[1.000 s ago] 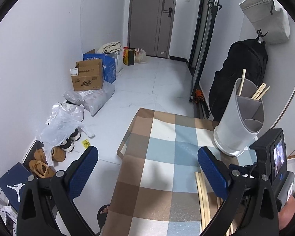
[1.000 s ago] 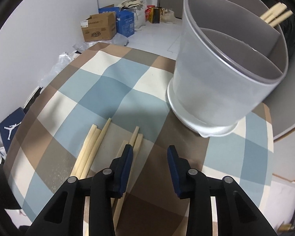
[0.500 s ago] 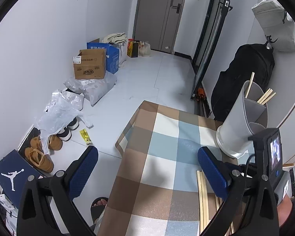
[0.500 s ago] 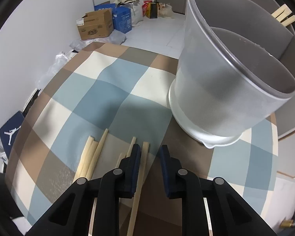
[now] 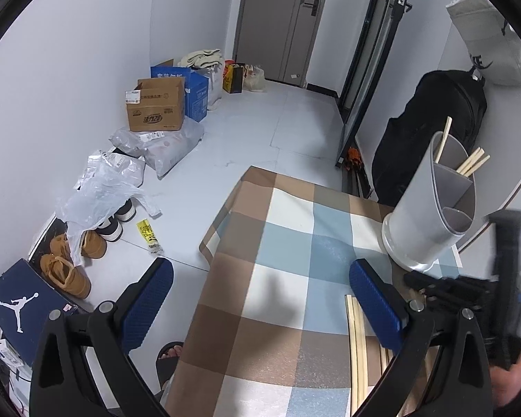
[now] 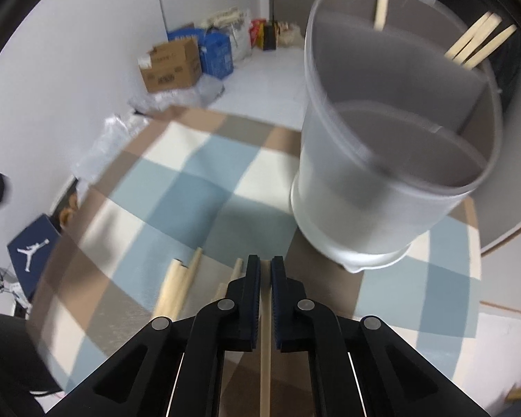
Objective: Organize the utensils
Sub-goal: 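Lower the left gripper to the pile, close on a chopstick, lift it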
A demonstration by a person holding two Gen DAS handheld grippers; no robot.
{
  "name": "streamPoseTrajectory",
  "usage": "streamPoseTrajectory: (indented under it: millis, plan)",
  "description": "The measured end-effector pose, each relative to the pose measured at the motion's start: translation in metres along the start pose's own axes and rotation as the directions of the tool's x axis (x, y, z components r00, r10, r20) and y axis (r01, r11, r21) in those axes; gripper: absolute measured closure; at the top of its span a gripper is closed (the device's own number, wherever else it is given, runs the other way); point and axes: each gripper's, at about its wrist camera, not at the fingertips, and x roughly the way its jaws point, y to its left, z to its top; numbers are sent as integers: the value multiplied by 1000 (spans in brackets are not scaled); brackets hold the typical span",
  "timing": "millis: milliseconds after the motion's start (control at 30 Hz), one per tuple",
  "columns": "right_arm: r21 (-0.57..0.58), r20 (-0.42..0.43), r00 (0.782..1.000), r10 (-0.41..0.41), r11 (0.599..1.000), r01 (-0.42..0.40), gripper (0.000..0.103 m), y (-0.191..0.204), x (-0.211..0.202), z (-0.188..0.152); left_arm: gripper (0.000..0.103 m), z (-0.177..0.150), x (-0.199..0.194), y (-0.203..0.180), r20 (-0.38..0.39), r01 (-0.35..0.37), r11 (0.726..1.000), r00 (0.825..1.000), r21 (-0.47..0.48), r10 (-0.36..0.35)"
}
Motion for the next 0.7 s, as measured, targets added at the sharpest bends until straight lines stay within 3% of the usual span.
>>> streamPoseTrajectory:
  millis: [167,300,500,700]
  plan:
    - [31,140,990,27,999,-32,98,-4,-44,4,4,-4,8,-11,-47,13,1000,999,27,-11]
    - [70,325,942,84,991,-113,98,-17,-86,-2,4,-12,22,-26,-122,10,997,993,72,-1]
    - [128,420,898,127,972,-198,98,-33,-103,-18,4,-29,42,-52,-218,-1,986,975,165,37]
    - [192,449,887,111,957,-218,98,-57,-106,-29,5,-29,51,-65,-250,-17,987,967,161,57]
